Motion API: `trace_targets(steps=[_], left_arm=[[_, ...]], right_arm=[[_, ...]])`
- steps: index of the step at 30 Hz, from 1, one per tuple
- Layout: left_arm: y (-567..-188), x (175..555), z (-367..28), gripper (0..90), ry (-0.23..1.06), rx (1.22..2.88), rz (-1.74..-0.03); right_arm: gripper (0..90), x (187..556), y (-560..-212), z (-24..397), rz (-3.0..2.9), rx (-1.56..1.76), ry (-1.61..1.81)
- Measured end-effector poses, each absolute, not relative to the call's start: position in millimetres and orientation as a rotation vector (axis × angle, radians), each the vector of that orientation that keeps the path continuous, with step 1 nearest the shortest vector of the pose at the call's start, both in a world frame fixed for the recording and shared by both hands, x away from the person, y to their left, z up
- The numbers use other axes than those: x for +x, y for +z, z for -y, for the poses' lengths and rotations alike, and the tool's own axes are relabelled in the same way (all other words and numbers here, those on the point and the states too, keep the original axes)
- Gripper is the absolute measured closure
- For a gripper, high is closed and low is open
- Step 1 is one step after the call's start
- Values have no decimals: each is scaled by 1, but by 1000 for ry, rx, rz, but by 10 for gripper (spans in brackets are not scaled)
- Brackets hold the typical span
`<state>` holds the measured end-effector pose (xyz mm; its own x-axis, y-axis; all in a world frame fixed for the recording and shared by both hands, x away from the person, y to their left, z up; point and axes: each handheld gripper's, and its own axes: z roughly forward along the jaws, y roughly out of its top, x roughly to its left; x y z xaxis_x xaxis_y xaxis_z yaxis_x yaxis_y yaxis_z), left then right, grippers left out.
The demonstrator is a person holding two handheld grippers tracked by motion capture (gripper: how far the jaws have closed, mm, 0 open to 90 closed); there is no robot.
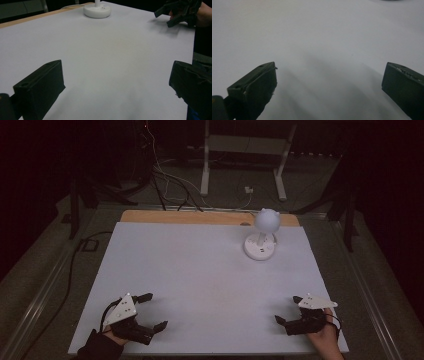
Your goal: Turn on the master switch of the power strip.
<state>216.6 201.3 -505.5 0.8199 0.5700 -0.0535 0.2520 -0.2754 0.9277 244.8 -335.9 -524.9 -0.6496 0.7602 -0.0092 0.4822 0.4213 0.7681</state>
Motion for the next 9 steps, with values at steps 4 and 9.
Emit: trace_targets(steps=[4,9], left_arm=[[-506,217,-201,3,346,1867,-620],[-506,217,-201,3,344,1871,-621]], right_arm=[[0,246,-524,337,-2313,1060,1097],[0,245,-523,336,-2311,1052,1106]])
